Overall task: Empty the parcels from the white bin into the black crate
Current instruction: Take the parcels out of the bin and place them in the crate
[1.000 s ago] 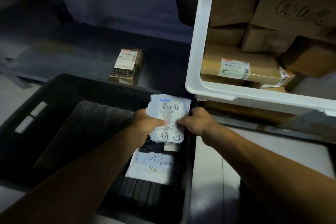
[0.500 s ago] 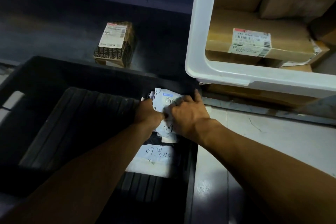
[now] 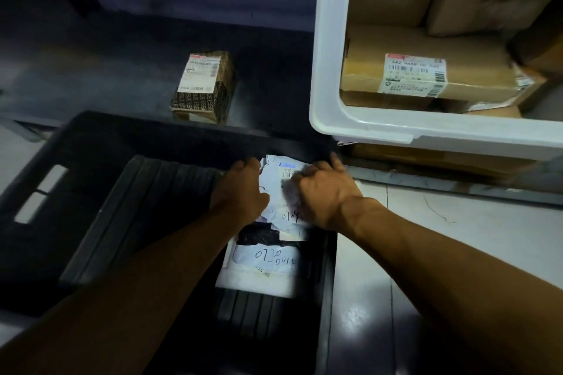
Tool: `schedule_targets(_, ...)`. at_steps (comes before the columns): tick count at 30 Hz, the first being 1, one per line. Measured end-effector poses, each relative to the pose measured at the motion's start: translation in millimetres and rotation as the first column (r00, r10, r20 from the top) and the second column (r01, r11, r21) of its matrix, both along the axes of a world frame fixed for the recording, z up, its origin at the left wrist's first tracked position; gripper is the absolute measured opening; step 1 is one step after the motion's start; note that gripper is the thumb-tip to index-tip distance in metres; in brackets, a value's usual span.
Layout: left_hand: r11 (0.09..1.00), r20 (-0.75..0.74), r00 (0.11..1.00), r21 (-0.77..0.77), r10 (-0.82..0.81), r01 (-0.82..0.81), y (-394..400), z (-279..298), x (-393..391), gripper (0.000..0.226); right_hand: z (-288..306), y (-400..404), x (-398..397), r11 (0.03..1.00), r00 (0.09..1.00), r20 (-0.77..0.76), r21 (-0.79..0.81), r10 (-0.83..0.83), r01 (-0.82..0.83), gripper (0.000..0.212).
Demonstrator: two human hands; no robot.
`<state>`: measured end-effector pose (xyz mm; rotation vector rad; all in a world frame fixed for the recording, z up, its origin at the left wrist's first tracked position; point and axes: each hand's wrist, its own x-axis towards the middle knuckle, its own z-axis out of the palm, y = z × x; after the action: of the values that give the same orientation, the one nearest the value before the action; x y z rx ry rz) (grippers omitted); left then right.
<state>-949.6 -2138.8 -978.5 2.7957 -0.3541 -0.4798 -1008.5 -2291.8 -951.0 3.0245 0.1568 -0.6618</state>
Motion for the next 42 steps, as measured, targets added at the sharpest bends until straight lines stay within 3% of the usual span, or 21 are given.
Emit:
schedule_targets(2, 0.996, 0.021, 0.997, 0.052, -0.075, 0.074, 7, 13, -4, 0.054, 16, -4, -10, 0.997, 0.999, 0.031, 0.076, -0.031, 0.028, 0.050)
schedule_targets(6, 0.920, 0.019, 0.957, 0.280, -0.291, 0.274, 14, 48, -18, 0.075, 45, -16, -33, 0.995, 0.997, 0.066, 0.092, -0.050, 0.044, 0.058)
schedule_targets(12, 0.854, 0.078, 0.900, 0.359, -0.429, 0.376, 8, 115, -51, 0.083, 97, -28, -72, 0.997, 0.982, 0.174, 0.056, -0.070, 0.061, 0.049)
schedule_targets(22, 0.853, 0.216, 0.843, 0.309, -0.493, 0.420, -6, 192, -106, 0.080, 174, -29, -133, 0.996, 0.957, 0.276, 0.020, -0.087, 0.085, 0.052)
schedule_targets(33, 0.844, 0.299, 0.793, 0.271, -0.531, 0.463, -43, 230, -126, 0.077, 220, -79, -158, 0.985, 0.923, 0.351, -0.013, -0.159, 0.175, 0.058)
schedule_targets(38, 0.865, 0.371, 0.782, 0.172, -0.500, 0.471, -76, 243, -112, 0.080, 234, -119, -149, 0.933, 0.840, 0.407, 0.133, -0.359, 0.334, 0.063)
schedule_targets(42, 0.896, 0.392, 0.824, 0.003, -0.410, 0.444, -109, 252, -89, 0.080, 235, -154, -131, 0.786, 0.649, 0.445, 0.397, -0.616, 0.474, 0.059)
